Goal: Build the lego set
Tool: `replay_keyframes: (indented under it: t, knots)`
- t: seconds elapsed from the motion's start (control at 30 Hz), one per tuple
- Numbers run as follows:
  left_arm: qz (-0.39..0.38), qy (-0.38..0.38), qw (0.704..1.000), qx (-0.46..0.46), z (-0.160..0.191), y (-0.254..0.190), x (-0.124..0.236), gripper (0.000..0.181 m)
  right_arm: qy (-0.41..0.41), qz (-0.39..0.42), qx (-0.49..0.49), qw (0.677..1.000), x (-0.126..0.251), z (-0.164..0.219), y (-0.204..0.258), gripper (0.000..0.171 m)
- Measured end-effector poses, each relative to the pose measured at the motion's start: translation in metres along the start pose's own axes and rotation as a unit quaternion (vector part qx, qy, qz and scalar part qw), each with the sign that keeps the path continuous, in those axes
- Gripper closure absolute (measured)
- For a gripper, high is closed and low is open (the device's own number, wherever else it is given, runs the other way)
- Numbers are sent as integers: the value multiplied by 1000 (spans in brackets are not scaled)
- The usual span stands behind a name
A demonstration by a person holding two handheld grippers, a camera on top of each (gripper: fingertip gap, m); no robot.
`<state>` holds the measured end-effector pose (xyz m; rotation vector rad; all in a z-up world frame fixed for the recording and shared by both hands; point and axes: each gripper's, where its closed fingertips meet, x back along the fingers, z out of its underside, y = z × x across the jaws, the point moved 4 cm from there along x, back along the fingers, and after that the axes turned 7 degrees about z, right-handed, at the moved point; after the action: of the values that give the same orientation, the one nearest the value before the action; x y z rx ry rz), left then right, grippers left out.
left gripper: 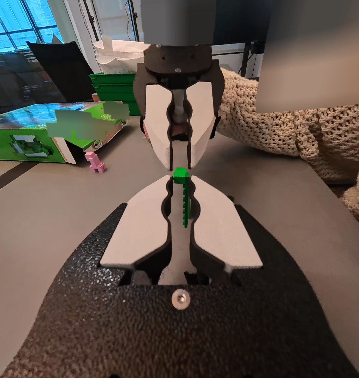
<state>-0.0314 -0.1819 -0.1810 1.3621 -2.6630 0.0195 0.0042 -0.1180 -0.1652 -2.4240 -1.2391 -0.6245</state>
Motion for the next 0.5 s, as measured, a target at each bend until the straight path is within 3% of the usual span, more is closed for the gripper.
replay_keyframes:
  t: [0.5]
  knots:
    - [1, 29, 1000, -4, 5, 1, -4, 165, 68, -24, 13, 997, -4, 6, -3, 160]
